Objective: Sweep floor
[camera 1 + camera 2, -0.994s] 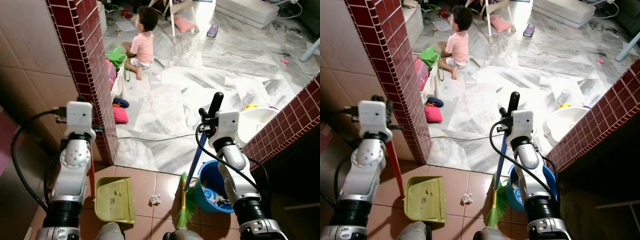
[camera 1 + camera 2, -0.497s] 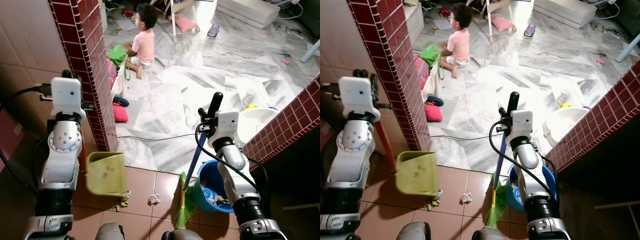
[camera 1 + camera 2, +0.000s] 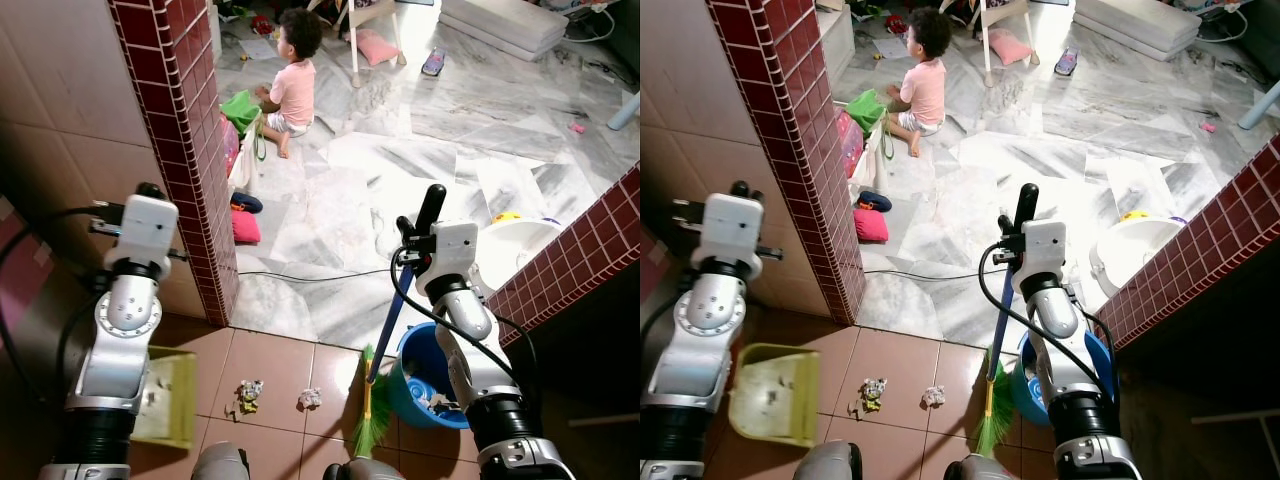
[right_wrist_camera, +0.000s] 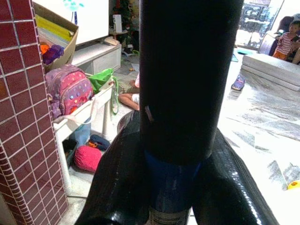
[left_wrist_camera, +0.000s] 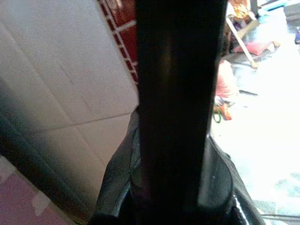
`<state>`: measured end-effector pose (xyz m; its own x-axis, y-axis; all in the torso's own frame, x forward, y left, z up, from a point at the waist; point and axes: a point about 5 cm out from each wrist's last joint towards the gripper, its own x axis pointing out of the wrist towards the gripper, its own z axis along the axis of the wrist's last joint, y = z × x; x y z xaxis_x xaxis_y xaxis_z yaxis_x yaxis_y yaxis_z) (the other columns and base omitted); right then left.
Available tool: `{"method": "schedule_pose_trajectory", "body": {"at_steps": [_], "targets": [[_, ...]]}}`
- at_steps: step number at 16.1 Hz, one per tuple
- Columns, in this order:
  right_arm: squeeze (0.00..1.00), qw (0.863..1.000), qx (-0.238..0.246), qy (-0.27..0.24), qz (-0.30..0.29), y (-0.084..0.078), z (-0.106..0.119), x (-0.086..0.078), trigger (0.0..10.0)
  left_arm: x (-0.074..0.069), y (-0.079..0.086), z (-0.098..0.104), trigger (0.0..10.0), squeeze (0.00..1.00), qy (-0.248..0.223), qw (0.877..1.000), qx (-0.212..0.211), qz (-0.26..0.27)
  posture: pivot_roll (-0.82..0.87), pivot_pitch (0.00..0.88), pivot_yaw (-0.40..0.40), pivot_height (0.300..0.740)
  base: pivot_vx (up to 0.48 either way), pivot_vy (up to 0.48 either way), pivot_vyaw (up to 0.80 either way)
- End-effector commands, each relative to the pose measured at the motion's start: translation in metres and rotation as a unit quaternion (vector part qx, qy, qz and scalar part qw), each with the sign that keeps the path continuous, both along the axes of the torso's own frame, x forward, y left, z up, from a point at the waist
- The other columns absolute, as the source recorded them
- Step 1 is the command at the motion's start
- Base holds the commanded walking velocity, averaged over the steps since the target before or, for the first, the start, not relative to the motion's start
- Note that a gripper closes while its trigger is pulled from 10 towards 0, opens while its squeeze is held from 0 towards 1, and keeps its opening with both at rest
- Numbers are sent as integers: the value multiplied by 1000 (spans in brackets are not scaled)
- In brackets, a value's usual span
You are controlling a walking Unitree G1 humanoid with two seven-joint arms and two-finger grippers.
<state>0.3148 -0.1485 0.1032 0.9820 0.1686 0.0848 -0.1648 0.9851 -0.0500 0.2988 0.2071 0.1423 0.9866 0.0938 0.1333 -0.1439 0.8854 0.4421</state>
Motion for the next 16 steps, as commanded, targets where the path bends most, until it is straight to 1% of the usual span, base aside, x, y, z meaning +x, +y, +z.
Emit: {"method": "schedule_pose_trajectory", "body": {"at_steps": [1, 3, 4, 5, 6, 7, 8, 9, 11, 12, 14, 15, 16], "targets": [[0, 1000, -9, -10, 1, -2, 7, 3, 10000, 4, -7, 7, 10000, 0, -25, 1000, 11, -12, 23, 72, -100, 740, 0, 0, 0], [0, 1000, 13, -10, 8, 1, 11, 5, 10000, 9, -15, -7, 10000, 0, -11, 1000, 0, -14, -4, 73, -93, 740, 0, 0, 0], [0, 999, 34, -8, 15, 3, 14, 6, 10000, 13, -19, -12, 10000, 0, -5, 1000, -9, -17, -17, 72, -88, 740, 0, 0, 0], [0, 998, 48, -9, 25, 6, 17, 7, 10000, 15, -22, -13, 10000, 0, -5, 1000, -11, -20, -26, 75, -86, 740, 0, 0, 0], [0, 994, 93, -4, 50, 12, 23, 9, 10000, 22, -31, -18, 10000, 0, -3, 999, -19, -26, -35, 76, -89, 740, 0, 0, 0], [0, 993, 101, -3, 56, 13, 25, 10, 10000, 24, -34, -19, 10000, 0, -2, 999, -19, -28, -42, 77, -94, 740, 0, 0, 0], [0, 992, 106, -2, 68, 15, 28, 12, 10000, 29, -42, -21, 10000, 0, -2, 999, -29, -31, -47, 75, -101, 740, 0, 0, 0], [0, 991, 109, -1, 76, 16, 30, 12, 10000, 32, -46, -21, 10000, 0, -6, 999, -37, -29, -52, 74, -102, 740, 0, 0, 0], [0, 989, 110, 2, 95, 17, 33, 12, 10000, 39, -55, -22, 10000, 0, -16, 997, -72, -12, -69, 67, -100, 740, 0, 0, 0], [0, 989, 108, 3, 99, 16, 34, 12, 10000, 41, -61, -24, 10000, 0, -11, 996, -91, -17, -77, 67, -98, 740, 0, 0, 0], [0, 988, 114, 7, 104, 13, 36, 11, 10000, 45, -69, -24, 10000, 0, -9, 994, -103, -24, -90, 65, -92, 740, 0, 0, 0], [0, 986, 128, 18, 110, 13, 36, 10, 10000, 47, -71, -24, 10000, 0, -12, 994, -103, -24, -93, 65, -91, 740, 0, 0, 0], [0, 979, 162, 35, 115, 13, 35, 10, 10000, 49, -73, -24, 10000, 0, -12, 994, -109, -22, -98, 64, -89, 740, 0, 0, 0]]}}
